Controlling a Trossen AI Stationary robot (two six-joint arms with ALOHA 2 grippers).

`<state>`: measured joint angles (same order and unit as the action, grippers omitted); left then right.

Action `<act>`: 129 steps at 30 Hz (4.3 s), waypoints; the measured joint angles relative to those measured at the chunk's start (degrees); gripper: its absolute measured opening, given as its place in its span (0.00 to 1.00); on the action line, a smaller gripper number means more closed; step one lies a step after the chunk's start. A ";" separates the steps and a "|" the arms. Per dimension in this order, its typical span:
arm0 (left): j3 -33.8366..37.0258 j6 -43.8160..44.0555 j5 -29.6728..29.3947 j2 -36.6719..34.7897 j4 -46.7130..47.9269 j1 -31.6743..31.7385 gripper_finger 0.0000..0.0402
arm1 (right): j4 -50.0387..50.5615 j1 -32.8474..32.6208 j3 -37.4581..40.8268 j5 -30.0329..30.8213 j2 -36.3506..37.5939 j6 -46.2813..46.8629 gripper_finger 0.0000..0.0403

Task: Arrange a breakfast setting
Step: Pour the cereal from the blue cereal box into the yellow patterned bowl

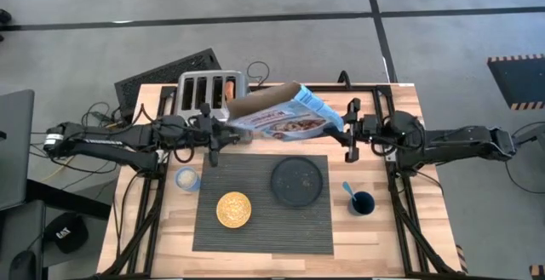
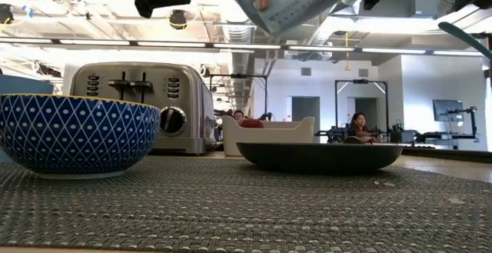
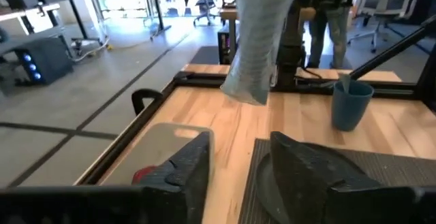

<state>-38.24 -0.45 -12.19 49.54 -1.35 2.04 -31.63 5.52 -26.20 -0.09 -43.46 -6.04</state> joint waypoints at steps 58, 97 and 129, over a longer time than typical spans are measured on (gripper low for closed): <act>-0.45 -8.22 3.96 20.73 -36.99 -1.46 0.18 | -37.45 1.86 -6.64 -8.79 -33.81 6.15 0.78; 0.20 -10.51 7.66 23.80 -56.39 -1.20 0.18 | -57.40 2.21 -20.49 -16.49 -51.36 7.30 0.89; 0.20 0.32 4.12 0.46 -13.88 -3.35 0.66 | -35.26 2.49 -17.64 -15.29 -39.17 3.70 0.24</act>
<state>-38.04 -0.13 -8.07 50.00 -15.23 -1.30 -66.89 8.01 -43.84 -15.38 -82.63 -2.34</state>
